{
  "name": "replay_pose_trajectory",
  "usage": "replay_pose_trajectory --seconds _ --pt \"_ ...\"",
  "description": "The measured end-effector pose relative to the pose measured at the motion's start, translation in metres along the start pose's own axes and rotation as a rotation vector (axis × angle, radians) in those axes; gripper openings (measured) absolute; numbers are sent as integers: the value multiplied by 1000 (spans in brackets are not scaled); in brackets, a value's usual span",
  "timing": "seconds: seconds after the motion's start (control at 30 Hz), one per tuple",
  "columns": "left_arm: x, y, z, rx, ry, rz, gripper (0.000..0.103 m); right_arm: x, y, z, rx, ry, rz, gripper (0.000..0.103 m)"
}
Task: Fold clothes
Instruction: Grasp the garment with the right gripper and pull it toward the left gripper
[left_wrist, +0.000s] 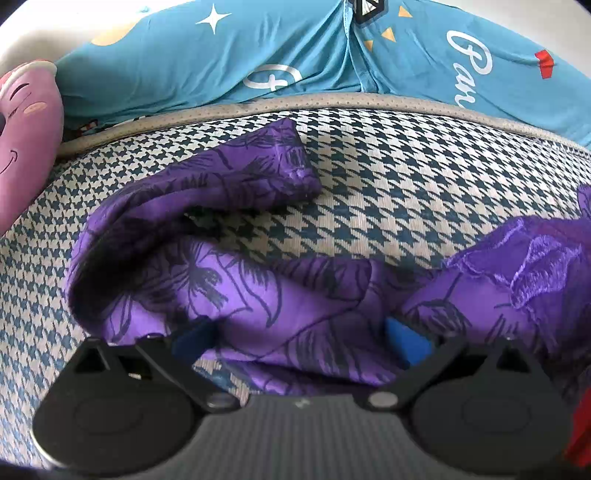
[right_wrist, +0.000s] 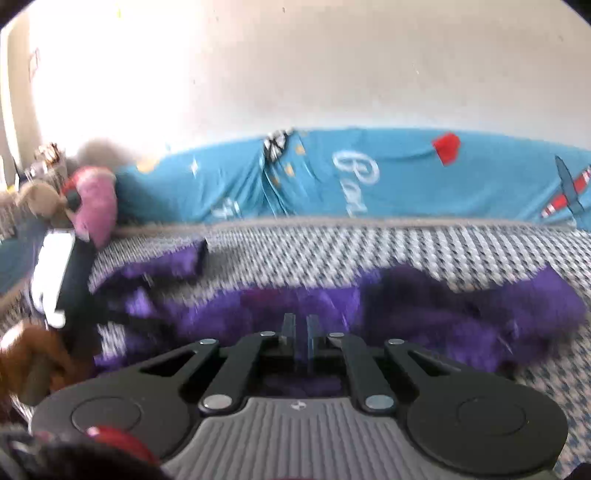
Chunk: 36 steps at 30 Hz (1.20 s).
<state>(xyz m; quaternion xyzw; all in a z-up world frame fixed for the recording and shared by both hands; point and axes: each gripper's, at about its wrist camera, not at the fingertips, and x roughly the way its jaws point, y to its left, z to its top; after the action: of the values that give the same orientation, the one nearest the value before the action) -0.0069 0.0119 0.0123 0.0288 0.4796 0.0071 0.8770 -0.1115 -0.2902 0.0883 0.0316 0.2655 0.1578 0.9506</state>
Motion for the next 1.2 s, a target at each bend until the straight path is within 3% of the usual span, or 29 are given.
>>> replay_pose_trajectory --seconds 0.17,0.3,0.4,0.53,0.77,0.97,1.1,1.2 --pt "-5 -2 -6 23 -9 -4 102 44 -7 24 48 2 -20 12" --pt "-8 1 -8 36 -6 -21 102 70 -15 31 99 38 -43 25" --pt "-10 1 -10 49 -4 -29 102 87 -20 32 110 56 -75 27" --pt "-10 3 -9 49 5 -43 102 108 -29 25 134 152 -105 27" --pt "-15 7 -3 19 16 -69 102 85 -21 8 52 242 1 27" --pt "-42 6 4 -28 -114 -155 102 68 -2 -19 -99 309 58 27" --pt "-49 -10 6 3 -141 -234 102 62 8 -27 -180 318 64 27" --pt "-45 -29 0 64 -118 -245 102 60 9 -28 -195 321 68 27"
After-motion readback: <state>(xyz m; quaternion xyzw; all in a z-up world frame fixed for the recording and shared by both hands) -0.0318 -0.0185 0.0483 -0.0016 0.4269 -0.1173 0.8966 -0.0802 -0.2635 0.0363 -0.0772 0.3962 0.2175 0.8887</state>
